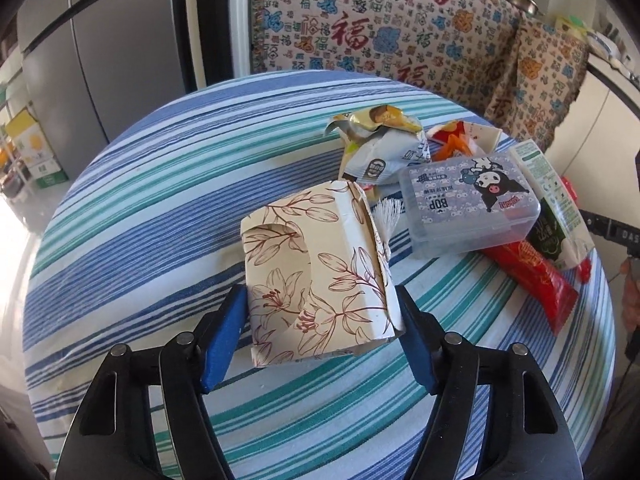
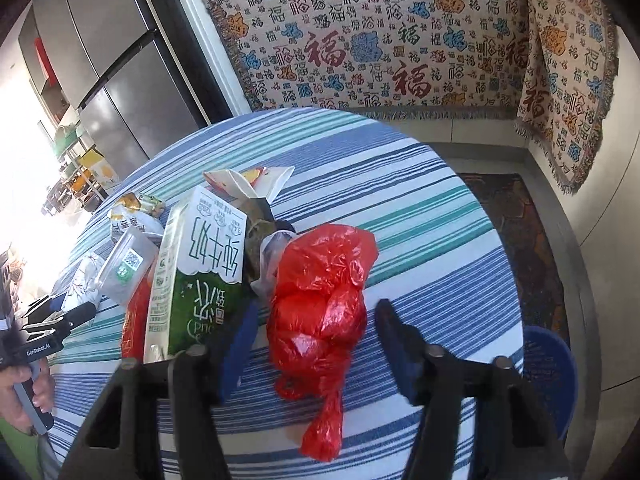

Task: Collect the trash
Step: 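Grasp the patterned paper box with the left gripper while the right gripper grasps the red plastic bag, then carry the paper box and red bag over the blue wastebasket, then open both grippers to drop the paper box and red bag into the wastebasket, then grasp the clear Kuromi plastic box with the left gripper while the right gripper reaches for the milk carton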

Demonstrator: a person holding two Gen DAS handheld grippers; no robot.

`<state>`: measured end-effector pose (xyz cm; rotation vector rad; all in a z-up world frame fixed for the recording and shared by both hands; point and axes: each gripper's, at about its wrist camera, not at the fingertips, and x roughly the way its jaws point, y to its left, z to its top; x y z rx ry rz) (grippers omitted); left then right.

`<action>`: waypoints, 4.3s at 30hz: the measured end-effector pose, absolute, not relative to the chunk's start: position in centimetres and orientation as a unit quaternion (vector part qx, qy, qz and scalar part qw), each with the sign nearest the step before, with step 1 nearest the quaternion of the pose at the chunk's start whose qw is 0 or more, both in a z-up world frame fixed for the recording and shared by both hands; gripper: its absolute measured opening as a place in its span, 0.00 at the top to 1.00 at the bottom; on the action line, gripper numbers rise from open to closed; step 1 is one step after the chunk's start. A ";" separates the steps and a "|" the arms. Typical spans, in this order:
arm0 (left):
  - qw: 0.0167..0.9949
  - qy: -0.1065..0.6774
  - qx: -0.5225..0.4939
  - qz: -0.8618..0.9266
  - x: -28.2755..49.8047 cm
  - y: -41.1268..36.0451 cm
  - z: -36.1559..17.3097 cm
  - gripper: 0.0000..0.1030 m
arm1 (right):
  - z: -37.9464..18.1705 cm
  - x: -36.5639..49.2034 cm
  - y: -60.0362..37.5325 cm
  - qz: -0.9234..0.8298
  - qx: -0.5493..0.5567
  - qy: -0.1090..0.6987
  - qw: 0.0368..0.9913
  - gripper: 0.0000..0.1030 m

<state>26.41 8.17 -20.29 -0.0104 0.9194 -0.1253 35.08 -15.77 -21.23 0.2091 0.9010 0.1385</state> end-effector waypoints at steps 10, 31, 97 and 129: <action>0.898 0.434 -0.039 -0.065 24.4 9.6 -19.1 0.32 | -18.4 30.1 -17.2 0.075 0.089 0.400 0.909 0.59; 0.906 0.404 -0.043 -0.117 19.5 2.1 -16.4 0.32 | -18.1 25.7 -21.6 0.092 0.089 0.396 0.909 0.59; 0.837 0.455 0.049 -0.298 26.4 -34.6 -22.4 0.15 | -20.3 25.2 -45.8 -0.088 0.212 0.377 0.897 0.43; 0.888 0.457 0.019 -0.038 20.2 -1.0 -21.6 0.08 | -24.1 22.2 -12.0 0.162 -0.090 0.416 0.890 0.39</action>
